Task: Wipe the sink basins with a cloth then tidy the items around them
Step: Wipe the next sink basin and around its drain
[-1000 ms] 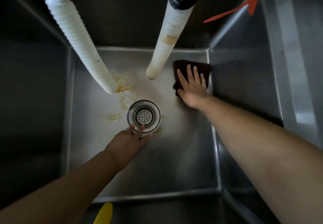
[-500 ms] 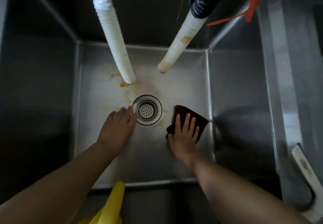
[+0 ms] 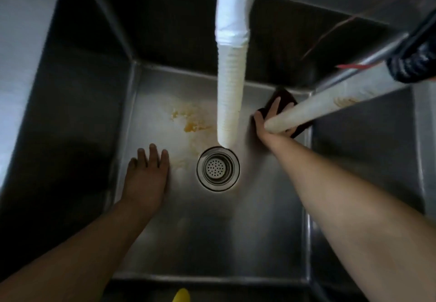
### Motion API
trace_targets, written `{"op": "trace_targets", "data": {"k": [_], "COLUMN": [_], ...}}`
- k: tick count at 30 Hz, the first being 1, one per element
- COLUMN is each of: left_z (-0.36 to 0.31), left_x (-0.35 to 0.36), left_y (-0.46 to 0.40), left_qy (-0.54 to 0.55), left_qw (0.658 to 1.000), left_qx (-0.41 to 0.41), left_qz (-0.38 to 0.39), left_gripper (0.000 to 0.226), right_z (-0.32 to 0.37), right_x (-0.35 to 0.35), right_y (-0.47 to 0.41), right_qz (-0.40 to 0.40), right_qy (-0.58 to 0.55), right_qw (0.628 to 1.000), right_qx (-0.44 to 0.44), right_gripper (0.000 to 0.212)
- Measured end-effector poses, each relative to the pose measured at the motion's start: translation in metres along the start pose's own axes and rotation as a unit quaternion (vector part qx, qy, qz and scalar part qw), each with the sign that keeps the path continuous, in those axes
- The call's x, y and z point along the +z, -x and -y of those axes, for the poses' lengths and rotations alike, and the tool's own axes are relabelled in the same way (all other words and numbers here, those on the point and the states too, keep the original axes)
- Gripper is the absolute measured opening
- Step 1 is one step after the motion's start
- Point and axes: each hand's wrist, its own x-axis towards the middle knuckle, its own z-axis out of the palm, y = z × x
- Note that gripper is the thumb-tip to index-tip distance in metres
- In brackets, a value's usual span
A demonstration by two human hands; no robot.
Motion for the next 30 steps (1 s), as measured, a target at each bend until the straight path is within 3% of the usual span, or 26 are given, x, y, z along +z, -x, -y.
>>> {"op": "trace_targets", "data": {"k": [3,9,15,21,30], "left_z": [0.002,0.004,0.006,0.004,0.004], "left_x": [0.000,-0.003,-0.002,-0.002,-0.002], "left_y": [-0.001,-0.005,-0.006,-0.008,-0.009], "left_qy": [0.012,0.029,0.049,0.050,0.061], "left_qw": [1.000,0.999,0.998,0.998,0.997], "left_qx": [0.002,0.004,0.006,0.001,-0.011], "left_qz": [0.013,0.037,0.038,0.034,0.052], "left_gripper": [0.094,0.097,0.086,0.076,0.089], "right_z": [0.015,0.059,0.138,0.171,0.208], "right_x": [-0.009,0.022,0.050,0.057,0.064], "right_y": [-0.014,0.002,0.024,0.037,0.049], "right_qz": [-0.040,-0.082,-0.050,-0.027,0.010], "right_qy": [0.010,0.050,0.059,0.060,0.102], "right_qw": [0.999,0.986,0.966,0.944,0.886], "right_qx": [0.018,-0.133,-0.245,-0.322,-0.452], "right_gripper": [0.069,0.074,0.070,0.067,0.059]}}
